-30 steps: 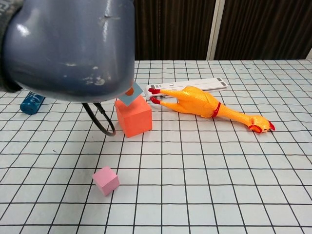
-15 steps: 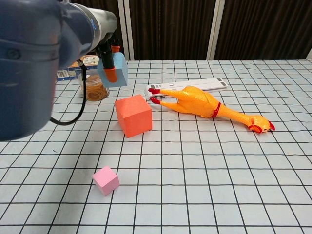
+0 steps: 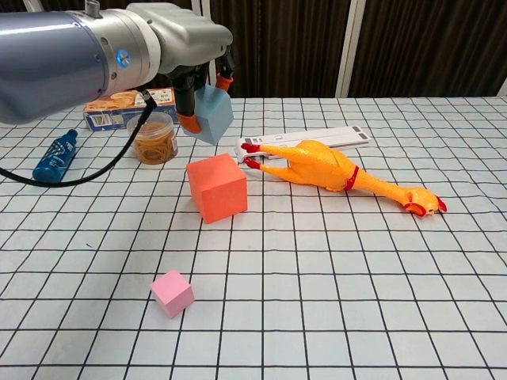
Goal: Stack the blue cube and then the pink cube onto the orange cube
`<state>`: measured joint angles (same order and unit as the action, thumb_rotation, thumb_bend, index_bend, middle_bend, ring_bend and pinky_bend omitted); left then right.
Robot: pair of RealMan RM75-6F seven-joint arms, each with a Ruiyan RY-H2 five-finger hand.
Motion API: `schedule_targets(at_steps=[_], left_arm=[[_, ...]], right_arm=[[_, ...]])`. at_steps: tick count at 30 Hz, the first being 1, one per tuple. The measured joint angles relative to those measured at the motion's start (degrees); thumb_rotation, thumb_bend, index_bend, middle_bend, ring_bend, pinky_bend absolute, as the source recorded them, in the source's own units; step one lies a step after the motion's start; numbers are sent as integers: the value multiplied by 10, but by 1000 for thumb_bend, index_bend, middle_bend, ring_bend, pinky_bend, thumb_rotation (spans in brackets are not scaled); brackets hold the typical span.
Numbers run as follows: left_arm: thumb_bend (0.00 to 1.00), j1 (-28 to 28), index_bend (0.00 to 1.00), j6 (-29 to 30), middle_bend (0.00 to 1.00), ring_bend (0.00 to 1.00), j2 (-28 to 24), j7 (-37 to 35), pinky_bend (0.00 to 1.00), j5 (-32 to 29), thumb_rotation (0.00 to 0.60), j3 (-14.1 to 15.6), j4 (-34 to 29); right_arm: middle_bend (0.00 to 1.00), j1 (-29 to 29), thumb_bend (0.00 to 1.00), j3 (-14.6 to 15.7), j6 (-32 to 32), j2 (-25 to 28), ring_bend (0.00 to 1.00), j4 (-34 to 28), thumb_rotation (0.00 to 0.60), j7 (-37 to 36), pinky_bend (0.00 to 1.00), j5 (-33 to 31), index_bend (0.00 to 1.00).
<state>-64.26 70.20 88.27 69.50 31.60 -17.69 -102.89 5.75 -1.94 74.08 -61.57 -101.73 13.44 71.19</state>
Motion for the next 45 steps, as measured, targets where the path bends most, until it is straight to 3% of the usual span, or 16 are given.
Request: schedule_targets(at_steps=[7, 18, 31, 39, 45], left_arm=[[388, 16, 730, -87, 806, 844, -63, -75, 1000, -1, 600, 20, -14], [388, -1, 731, -123, 777, 802, -124, -61, 1000, -59, 600, 43, -24], [388, -42, 731, -147, 769, 796, -112, -50, 1000, -1, 600, 79, 23], [383, -50, 733, -156, 772, 801, -76, -68, 1000, 56, 600, 106, 57], [392, -46, 743, -141, 784, 819, -66, -98, 1000, 15, 600, 96, 52]], right_arm=[[70, -1, 123, 0, -1, 2, 228, -2, 600, 1, 263, -5, 210], [70, 4, 123, 4, -14, 2, 241, -8, 600, 14, 264, -12, 210], [70, 7, 122, 3, -19, 2, 241, -10, 600, 20, 264, -29, 210], [70, 5, 123, 4, -16, 7, 241, -12, 600, 15, 264, -30, 210], [70, 5, 122, 5, -17, 8, 241, -10, 600, 13, 264, -29, 210]])
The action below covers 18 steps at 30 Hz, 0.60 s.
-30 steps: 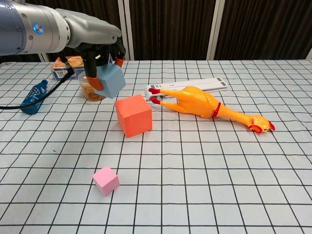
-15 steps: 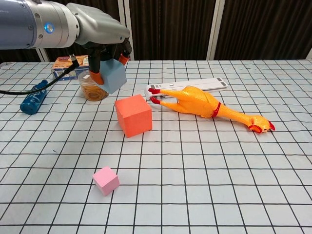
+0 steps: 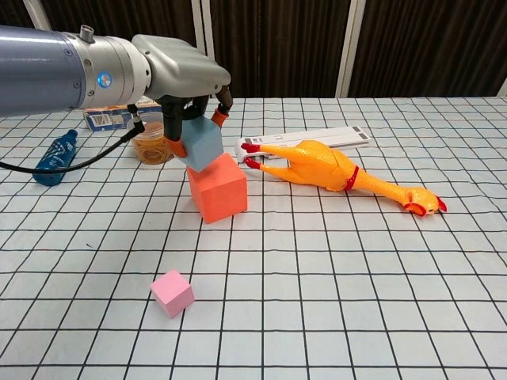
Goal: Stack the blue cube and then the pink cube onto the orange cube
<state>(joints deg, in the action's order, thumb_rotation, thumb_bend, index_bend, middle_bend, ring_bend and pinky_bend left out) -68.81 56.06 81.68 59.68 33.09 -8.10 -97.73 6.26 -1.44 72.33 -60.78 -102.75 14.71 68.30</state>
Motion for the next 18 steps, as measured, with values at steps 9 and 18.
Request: schedule_targets(at_steps=[9, 18], left_arm=[[425, -1, 756, 69, 792, 835, -5, -12, 1000, -117, 600, -34, -34], [436, -14, 763, 118, 798, 845, 9, -24, 1000, -217, 600, -71, -39]], right_arm=[[70, 1, 122, 2, -1, -1, 241, -3, 600, 4, 264, 3, 210], [70, 5, 122, 2, -6, -6, 241, 0, 600, 12, 263, -5, 210]])
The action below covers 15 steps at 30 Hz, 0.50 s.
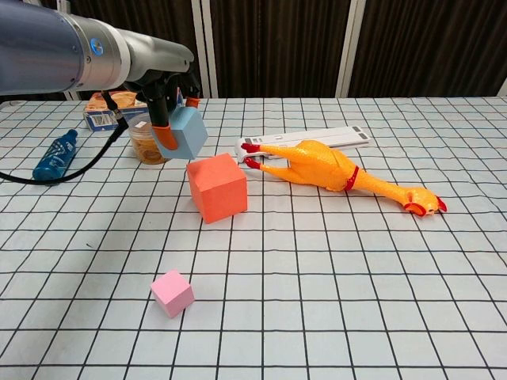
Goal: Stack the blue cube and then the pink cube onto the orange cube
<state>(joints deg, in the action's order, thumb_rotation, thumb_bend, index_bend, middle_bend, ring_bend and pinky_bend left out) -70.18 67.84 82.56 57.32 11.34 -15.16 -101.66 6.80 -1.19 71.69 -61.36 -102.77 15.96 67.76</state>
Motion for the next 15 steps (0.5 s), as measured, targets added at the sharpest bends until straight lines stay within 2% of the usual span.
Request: schedule_targets(at_steps=[9, 15], left_arm=[[436, -13, 766, 35, 799, 846, 12, 12, 1000, -51, 600, -18, -10], [439, -17, 770, 33, 798, 846, 10, 17, 1000, -63, 600, -23, -17]], right_arm=[[70, 0, 122, 1, 0, 3, 241, -2, 600, -4, 264, 1, 210], [69, 1, 122, 2, -1, 5, 241, -4, 600, -4, 264, 0, 210]])
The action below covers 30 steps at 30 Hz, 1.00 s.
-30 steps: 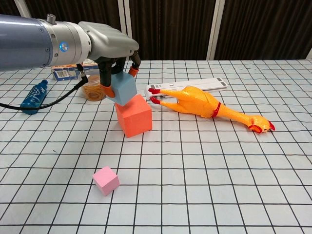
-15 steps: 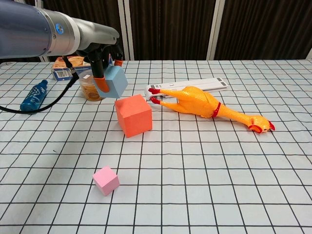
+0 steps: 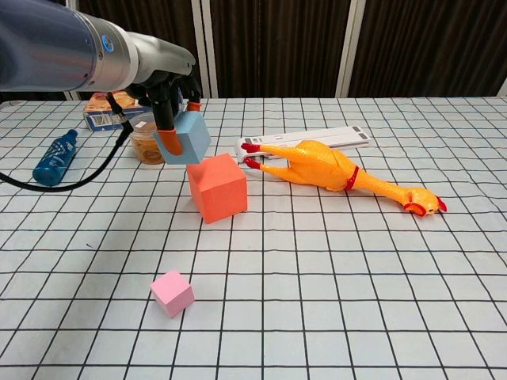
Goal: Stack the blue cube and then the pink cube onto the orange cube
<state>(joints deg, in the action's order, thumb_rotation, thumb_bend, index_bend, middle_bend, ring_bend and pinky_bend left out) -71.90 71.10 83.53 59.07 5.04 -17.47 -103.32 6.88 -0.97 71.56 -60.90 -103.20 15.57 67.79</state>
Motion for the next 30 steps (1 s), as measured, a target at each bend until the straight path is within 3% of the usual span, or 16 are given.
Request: schedule_targets(at_steps=[11, 16, 24, 30], left_arm=[[407, -14, 751, -78, 774, 816, -16, 35, 1000, 87, 600, 53, 23], [396, -17, 738, -109, 771, 811, -18, 31, 1000, 155, 600, 73, 37], [364, -6, 730, -172, 752, 791, -19, -30, 1000, 324, 600, 112, 92], [343, 2, 729, -220, 741, 781, -30, -82, 1000, 378, 600, 131, 121]], right_arm=[[70, 1, 122, 0, -3, 2, 241, 0, 600, 0, 264, -5, 210], [70, 3, 122, 0, -6, 1, 241, 2, 600, 0, 263, -11, 210], [70, 4, 122, -2, -12, -1, 241, 11, 600, 4, 264, -31, 210], [70, 8, 122, -3, -21, -6, 241, 16, 600, 15, 264, -51, 210]])
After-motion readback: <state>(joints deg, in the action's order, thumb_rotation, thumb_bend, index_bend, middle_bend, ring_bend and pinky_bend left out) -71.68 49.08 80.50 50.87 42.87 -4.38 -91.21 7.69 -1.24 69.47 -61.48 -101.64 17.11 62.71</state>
